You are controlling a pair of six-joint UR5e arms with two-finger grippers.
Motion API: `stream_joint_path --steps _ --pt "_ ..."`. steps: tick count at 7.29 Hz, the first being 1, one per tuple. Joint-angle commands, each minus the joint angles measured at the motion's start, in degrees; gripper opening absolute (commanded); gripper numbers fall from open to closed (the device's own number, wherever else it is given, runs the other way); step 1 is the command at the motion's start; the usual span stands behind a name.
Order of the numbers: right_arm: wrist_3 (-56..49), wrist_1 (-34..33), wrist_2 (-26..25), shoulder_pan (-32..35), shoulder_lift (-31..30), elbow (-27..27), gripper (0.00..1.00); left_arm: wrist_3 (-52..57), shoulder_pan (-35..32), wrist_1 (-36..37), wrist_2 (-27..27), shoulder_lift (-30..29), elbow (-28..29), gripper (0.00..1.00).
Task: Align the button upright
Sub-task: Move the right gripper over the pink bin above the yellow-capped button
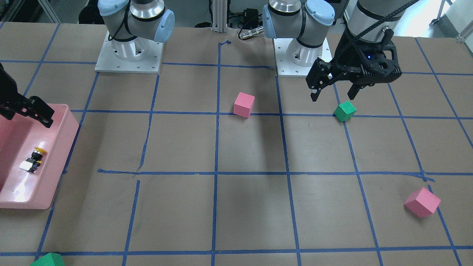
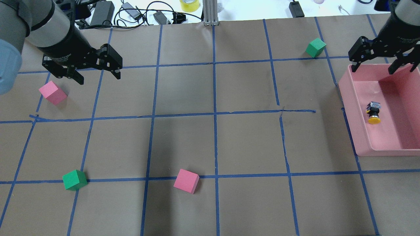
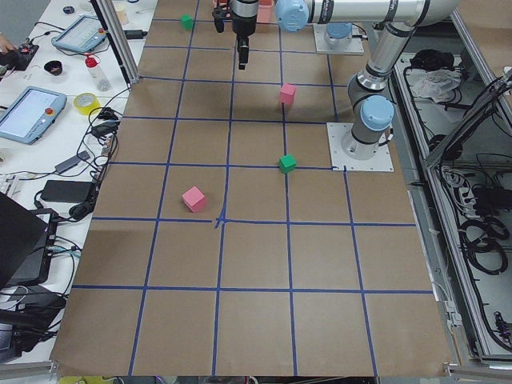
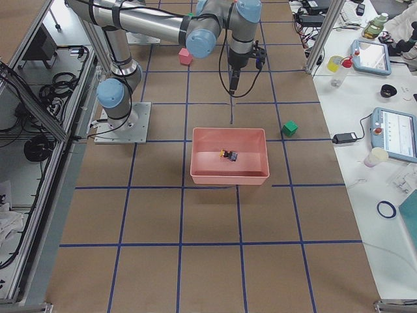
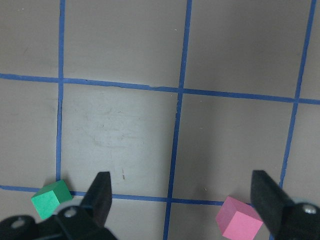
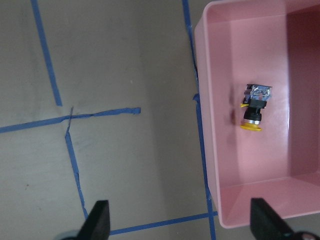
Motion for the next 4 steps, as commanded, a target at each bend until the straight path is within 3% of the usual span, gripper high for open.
stream_joint_path --steps 1,3,4 --pt "-0.2 -5.5 0.4 -5.5 1.0 4.6 1.00 0.0 0.0 0.0 0.0 0.0 0.0 1.00" --pt "-6.8 -16.5 0.1 -9.5 4.1 8.2 1.00 0.0 0.0 0.0 0.0 0.0 0.0 1.00" --pt "-7.1 -18.3 0.0 -10.2 5.7 8.8 1.00 0.1 0.0 0.0 0.0 0.0 0.0 1.00"
